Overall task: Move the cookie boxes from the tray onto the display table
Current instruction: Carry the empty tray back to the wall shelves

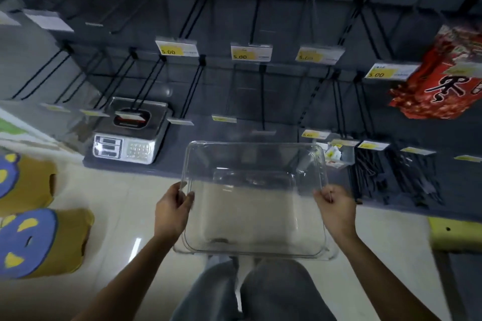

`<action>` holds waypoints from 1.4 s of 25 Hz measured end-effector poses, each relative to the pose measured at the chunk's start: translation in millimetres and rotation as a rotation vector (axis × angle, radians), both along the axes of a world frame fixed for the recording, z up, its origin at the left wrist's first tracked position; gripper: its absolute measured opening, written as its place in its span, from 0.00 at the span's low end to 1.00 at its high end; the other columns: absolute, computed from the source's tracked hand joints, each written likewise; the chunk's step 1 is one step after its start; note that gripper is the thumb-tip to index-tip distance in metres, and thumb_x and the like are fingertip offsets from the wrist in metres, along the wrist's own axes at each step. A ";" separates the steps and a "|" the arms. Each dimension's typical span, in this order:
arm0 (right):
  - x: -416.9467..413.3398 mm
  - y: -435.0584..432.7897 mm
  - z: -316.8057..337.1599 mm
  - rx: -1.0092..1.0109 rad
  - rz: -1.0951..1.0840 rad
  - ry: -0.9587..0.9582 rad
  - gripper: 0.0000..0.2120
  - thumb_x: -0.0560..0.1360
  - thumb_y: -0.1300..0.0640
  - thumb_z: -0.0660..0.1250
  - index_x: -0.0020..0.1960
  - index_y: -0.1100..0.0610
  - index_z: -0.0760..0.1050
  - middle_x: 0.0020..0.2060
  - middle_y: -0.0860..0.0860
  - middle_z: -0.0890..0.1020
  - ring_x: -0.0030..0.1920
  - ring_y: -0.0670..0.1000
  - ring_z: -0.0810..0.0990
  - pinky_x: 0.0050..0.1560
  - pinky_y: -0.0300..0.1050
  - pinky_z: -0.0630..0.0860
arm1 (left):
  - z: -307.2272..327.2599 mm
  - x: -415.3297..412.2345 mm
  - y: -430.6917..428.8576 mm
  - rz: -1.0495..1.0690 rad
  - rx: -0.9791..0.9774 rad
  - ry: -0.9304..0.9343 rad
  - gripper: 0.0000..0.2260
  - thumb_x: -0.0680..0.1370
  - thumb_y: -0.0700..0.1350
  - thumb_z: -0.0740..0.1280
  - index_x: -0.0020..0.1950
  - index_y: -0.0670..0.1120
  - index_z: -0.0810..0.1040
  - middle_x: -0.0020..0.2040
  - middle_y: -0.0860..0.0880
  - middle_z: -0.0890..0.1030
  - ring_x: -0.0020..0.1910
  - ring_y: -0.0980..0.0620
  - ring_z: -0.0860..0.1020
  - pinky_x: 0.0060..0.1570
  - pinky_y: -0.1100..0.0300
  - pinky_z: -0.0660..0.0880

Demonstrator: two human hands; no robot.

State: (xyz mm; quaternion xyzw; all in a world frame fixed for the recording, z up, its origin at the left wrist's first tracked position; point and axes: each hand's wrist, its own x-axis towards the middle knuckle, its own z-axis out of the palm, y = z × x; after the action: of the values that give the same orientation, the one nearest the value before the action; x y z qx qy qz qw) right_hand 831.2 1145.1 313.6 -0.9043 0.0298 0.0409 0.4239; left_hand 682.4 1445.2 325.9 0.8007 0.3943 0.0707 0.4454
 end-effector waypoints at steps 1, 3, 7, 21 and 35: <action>-1.1 8.3 -1.2 -0.005 -0.022 0.007 0.10 0.71 0.60 0.69 0.34 0.60 0.70 0.25 0.50 0.72 0.29 0.52 0.71 0.33 0.41 0.68 | -1.6 5.4 12.1 -0.013 0.003 0.008 0.12 0.76 0.43 0.65 0.59 0.43 0.75 0.32 0.45 0.73 0.32 0.50 0.72 0.33 0.63 0.68; -1.0 25.1 -6.3 -0.009 -0.053 0.017 0.11 0.71 0.61 0.69 0.34 0.59 0.70 0.25 0.49 0.71 0.28 0.48 0.70 0.32 0.32 0.67 | -8.9 16.0 34.2 -0.044 0.009 0.032 0.12 0.76 0.43 0.65 0.59 0.43 0.75 0.32 0.44 0.72 0.31 0.50 0.71 0.33 0.64 0.68; 15.5 45.8 -38.1 0.000 -0.074 0.057 0.09 0.70 0.62 0.69 0.35 0.60 0.70 0.27 0.52 0.74 0.29 0.48 0.71 0.32 0.30 0.67 | -44.8 34.5 55.8 -0.061 -0.019 0.057 0.14 0.76 0.43 0.65 0.61 0.45 0.75 0.36 0.37 0.76 0.33 0.48 0.73 0.36 0.64 0.69; 127.9 83.1 -285.6 0.025 -0.074 0.037 0.08 0.71 0.61 0.70 0.40 0.66 0.74 0.32 0.57 0.77 0.31 0.50 0.73 0.34 0.30 0.67 | -301.1 148.3 90.8 -0.072 0.028 0.059 0.09 0.75 0.45 0.66 0.51 0.41 0.75 0.36 0.39 0.77 0.37 0.43 0.74 0.36 0.55 0.67; 241.3 117.0 -426.1 0.060 -0.129 -0.010 0.07 0.71 0.58 0.70 0.38 0.58 0.72 0.35 0.53 0.77 0.38 0.52 0.75 0.43 0.40 0.68 | -454.7 264.0 128.8 -0.151 0.085 -0.086 0.17 0.76 0.44 0.66 0.64 0.41 0.74 0.37 0.45 0.74 0.43 0.50 0.73 0.46 0.63 0.65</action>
State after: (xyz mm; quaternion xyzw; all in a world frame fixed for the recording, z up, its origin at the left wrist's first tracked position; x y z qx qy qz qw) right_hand 1072.5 1262.0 -112.5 -0.8876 0.0849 0.0099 0.4526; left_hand 946.4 1573.9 -128.8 0.8427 0.3098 0.0881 0.4315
